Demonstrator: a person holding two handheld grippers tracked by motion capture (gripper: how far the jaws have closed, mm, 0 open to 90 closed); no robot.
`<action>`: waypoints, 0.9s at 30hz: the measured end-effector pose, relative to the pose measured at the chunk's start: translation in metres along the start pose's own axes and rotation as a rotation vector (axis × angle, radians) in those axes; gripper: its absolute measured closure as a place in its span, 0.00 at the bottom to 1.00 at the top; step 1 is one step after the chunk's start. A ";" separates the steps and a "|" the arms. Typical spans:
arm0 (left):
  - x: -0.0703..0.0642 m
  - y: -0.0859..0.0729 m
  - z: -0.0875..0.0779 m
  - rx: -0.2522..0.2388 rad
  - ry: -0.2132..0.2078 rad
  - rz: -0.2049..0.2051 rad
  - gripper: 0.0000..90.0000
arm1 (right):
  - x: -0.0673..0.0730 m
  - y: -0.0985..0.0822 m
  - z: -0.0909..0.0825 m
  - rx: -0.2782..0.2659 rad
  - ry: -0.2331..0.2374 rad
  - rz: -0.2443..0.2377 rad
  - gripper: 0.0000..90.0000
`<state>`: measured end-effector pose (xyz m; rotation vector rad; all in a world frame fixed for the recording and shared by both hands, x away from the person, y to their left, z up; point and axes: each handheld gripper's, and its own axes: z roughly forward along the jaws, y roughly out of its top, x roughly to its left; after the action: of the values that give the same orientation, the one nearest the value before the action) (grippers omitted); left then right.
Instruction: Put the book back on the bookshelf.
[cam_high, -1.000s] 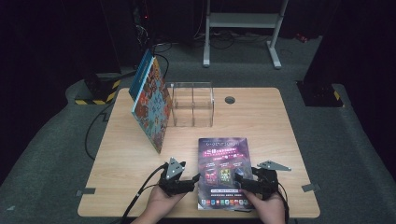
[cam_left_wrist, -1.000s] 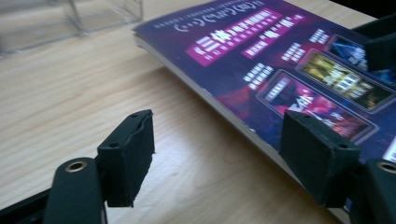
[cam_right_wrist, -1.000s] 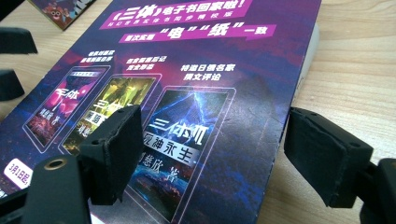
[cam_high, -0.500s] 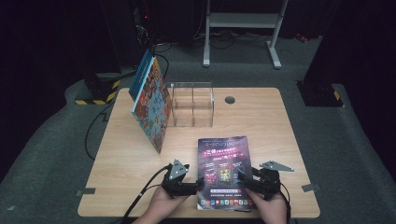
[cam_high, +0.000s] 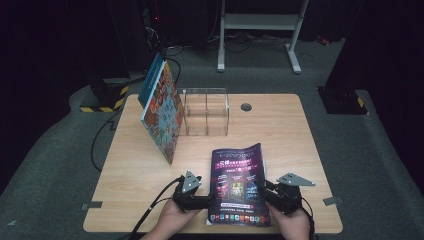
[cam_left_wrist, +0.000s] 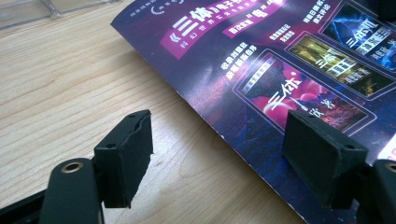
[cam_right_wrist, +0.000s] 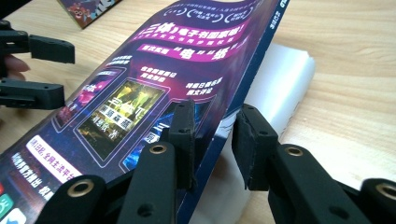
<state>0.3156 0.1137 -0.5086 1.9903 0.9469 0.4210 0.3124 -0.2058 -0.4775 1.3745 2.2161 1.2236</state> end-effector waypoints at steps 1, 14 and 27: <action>0.001 0.000 0.000 0.004 0.013 0.004 0.27 | 0.000 0.000 0.000 0.004 0.008 0.004 0.77; 0.010 -0.006 0.006 0.051 0.086 0.015 0.32 | 0.010 -0.002 0.016 0.036 0.099 0.029 0.61; 0.010 -0.007 0.007 0.049 0.092 0.018 0.32 | -0.002 0.010 0.032 -0.010 0.095 0.078 0.64</action>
<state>0.3228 0.1194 -0.5186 2.0394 1.0049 0.5076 0.3392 -0.1886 -0.4897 1.4399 2.2346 1.3512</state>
